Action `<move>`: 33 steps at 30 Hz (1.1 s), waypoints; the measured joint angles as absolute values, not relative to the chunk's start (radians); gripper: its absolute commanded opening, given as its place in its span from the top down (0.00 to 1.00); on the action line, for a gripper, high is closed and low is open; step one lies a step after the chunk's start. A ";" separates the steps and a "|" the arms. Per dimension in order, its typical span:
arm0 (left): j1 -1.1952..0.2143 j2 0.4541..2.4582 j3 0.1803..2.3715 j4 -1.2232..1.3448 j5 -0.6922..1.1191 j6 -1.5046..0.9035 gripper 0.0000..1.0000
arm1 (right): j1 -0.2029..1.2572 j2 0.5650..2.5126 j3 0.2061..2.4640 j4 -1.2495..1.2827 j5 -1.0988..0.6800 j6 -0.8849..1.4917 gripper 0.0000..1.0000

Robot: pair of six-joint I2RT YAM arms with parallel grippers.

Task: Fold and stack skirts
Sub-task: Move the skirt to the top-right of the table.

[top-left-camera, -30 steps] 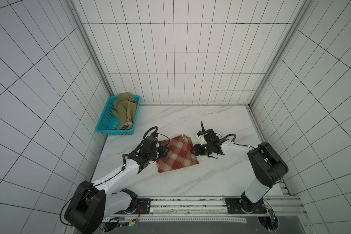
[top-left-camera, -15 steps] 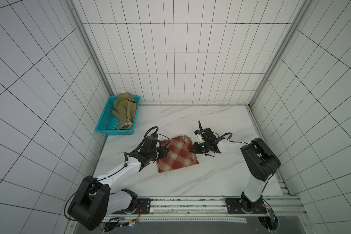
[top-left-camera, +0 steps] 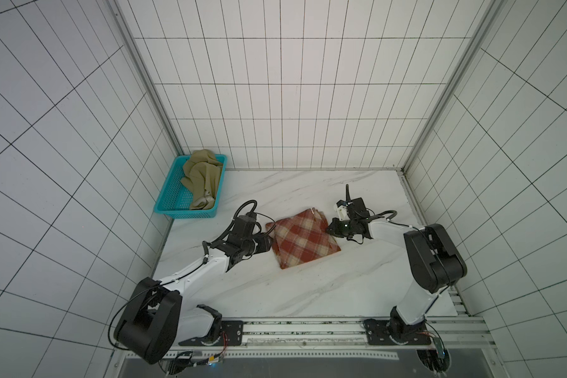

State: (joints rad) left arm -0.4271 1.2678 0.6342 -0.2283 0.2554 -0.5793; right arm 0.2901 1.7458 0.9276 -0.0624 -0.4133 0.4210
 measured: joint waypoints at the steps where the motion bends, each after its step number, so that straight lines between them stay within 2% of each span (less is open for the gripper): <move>1: -0.425 1.272 0.638 -0.229 0.258 -0.576 0.63 | 0.262 1.742 0.928 -0.073 -0.408 0.411 1.00; 11: -0.423 1.298 0.698 -0.270 0.284 -0.548 0.63 | 0.036 1.758 0.998 -0.180 -0.371 0.297 1.00; 22: -0.419 1.337 0.731 -0.304 0.285 -0.530 0.63 | -0.183 1.890 1.194 -0.312 -0.384 0.168 1.00; 33: -0.418 1.415 0.756 -0.288 0.281 -0.548 0.63 | -0.311 2.050 1.417 -0.425 -0.423 0.077 1.00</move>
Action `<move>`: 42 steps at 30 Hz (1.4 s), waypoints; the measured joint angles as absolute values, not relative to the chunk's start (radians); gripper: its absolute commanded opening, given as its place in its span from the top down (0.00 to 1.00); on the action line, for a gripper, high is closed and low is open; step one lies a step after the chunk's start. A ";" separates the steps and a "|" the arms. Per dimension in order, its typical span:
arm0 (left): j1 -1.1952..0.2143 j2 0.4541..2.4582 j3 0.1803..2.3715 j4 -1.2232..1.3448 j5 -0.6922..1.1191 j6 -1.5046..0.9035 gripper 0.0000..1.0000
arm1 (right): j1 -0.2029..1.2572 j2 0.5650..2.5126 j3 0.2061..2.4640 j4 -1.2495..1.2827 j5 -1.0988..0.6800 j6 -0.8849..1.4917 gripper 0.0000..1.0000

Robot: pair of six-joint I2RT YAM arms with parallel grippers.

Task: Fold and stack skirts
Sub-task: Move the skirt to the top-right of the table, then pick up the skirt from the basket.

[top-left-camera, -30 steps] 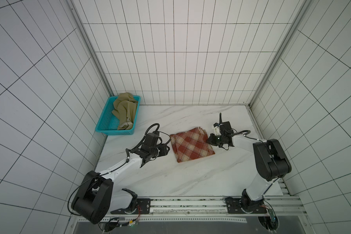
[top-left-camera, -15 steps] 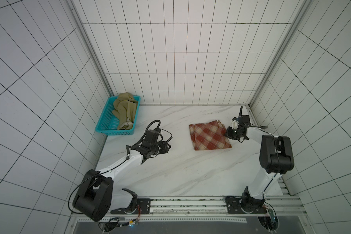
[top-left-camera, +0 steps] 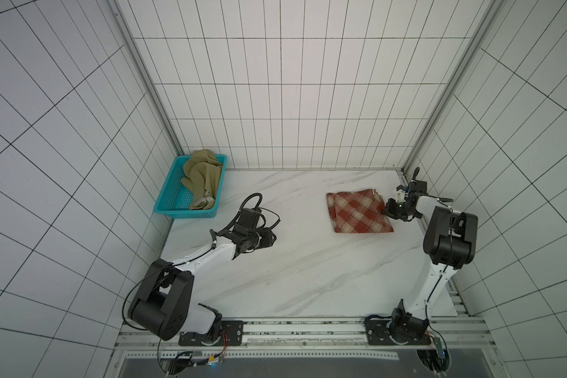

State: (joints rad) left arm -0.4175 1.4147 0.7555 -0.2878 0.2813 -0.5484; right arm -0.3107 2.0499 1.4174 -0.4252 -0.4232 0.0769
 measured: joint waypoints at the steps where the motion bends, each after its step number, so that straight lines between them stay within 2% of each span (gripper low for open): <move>1: -0.418 1.421 0.758 -0.284 0.281 -0.550 0.63 | -0.317 2.067 1.444 -0.434 -0.428 0.070 1.00; 9: -0.418 1.500 0.794 -0.245 0.278 -0.572 0.63 | -0.329 2.196 1.639 -0.499 -0.442 0.033 1.00; 24: -0.418 1.537 0.830 -0.235 0.277 -0.587 0.63 | -0.362 2.203 1.663 -0.531 -0.440 0.029 1.00; 26: -0.418 1.537 0.830 -0.236 0.277 -0.587 0.63 | -0.362 2.203 1.663 -0.531 -0.440 0.028 0.75; 28: -0.418 1.536 0.830 -0.236 0.274 -0.587 0.63 | -0.363 2.201 1.663 -0.529 -0.437 0.029 0.61; 32: -0.414 1.519 0.840 -0.253 0.253 -0.583 0.62 | -0.362 2.154 1.660 -0.512 -0.427 0.043 0.54; 35: -0.387 1.499 0.894 -0.289 0.245 -0.564 0.59 | -0.362 2.047 1.647 -0.479 -0.419 0.071 0.50; 38: -0.330 1.493 1.003 -0.333 0.228 -0.540 0.53 | -0.362 1.870 1.572 -0.400 -0.421 0.111 0.48; 42: -0.222 1.491 1.151 -0.371 0.170 -0.510 0.50 | -0.345 1.655 1.449 -0.298 -0.420 0.157 0.46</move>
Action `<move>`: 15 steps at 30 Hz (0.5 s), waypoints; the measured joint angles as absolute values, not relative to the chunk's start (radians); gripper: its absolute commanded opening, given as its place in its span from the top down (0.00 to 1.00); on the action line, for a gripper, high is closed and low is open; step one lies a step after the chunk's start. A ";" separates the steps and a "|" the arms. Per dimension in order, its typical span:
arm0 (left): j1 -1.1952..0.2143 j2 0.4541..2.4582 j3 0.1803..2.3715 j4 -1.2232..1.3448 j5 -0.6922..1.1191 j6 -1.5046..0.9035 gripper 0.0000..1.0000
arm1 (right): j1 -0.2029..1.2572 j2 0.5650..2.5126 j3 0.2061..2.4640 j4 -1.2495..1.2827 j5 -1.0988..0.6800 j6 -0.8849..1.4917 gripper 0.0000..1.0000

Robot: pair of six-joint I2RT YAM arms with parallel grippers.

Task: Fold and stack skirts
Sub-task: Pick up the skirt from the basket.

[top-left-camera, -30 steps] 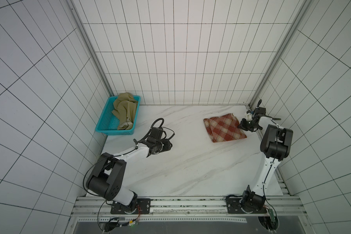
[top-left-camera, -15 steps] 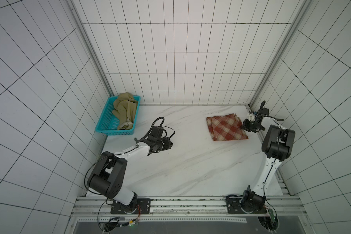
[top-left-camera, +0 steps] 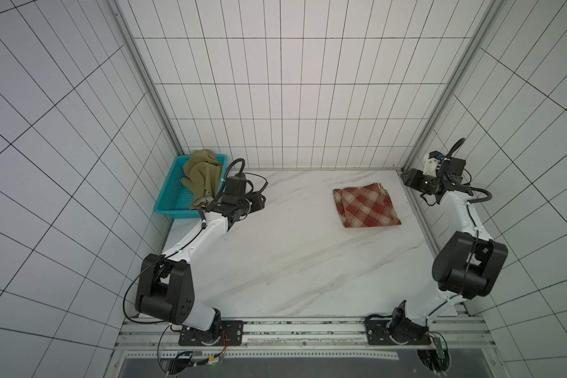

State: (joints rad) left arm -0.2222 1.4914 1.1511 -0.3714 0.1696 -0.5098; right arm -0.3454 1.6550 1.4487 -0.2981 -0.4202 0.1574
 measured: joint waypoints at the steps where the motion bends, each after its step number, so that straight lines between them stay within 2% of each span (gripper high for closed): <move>1: -0.188 1.490 1.176 -0.372 0.152 -0.503 0.49 | -0.336 1.617 1.419 -0.278 -0.420 0.170 0.47; 3: -0.119 1.490 1.214 -0.380 0.110 -0.492 0.46 | -0.311 1.566 1.369 -0.239 -0.424 0.195 0.47; 9: 0.094 1.592 1.398 -0.419 0.053 -0.478 0.45 | -0.152 1.503 1.194 -0.118 -0.475 0.291 0.48; 15: 0.190 1.756 1.473 -0.377 0.046 -0.475 0.40 | -0.010 1.510 1.158 -0.073 -0.550 0.339 0.49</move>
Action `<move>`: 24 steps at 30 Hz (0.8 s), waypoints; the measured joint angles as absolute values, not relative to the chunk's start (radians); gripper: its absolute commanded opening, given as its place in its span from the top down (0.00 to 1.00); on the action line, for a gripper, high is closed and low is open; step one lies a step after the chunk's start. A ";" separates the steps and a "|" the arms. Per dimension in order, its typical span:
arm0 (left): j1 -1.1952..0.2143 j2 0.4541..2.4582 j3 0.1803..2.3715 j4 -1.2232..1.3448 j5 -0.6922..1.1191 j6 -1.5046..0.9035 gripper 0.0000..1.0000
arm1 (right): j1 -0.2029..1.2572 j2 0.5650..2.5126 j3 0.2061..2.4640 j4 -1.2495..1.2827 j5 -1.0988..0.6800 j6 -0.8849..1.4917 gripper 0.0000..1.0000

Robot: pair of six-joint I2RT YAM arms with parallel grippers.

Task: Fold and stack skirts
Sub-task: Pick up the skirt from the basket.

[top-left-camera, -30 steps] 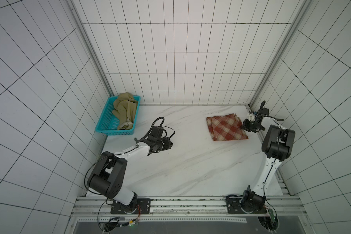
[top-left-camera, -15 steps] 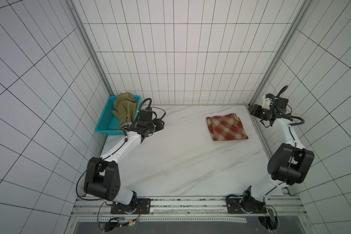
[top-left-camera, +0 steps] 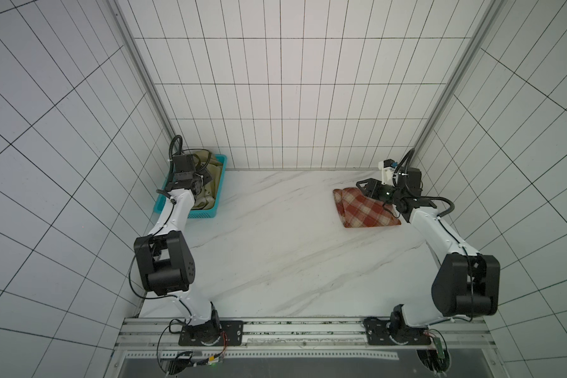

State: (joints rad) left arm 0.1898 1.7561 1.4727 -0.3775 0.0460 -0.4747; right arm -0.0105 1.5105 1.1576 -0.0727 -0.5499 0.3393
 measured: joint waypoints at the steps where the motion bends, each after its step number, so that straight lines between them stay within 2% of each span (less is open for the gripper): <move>1: 0.191 1.784 1.477 -0.373 0.046 -0.474 0.39 | 0.000 1.514 1.158 -0.065 -0.560 0.346 0.49; 17: 0.205 2.113 1.708 -0.304 0.008 -0.428 0.38 | 0.034 1.603 1.159 -0.080 -0.588 0.353 0.50; 21: 0.207 2.193 1.760 -0.285 0.023 -0.427 0.47 | 0.040 1.640 1.160 -0.092 -0.583 0.352 0.51; 24: 0.207 2.232 1.771 -0.268 0.043 -0.430 0.71 | 0.049 1.667 1.160 -0.105 -0.572 0.353 0.53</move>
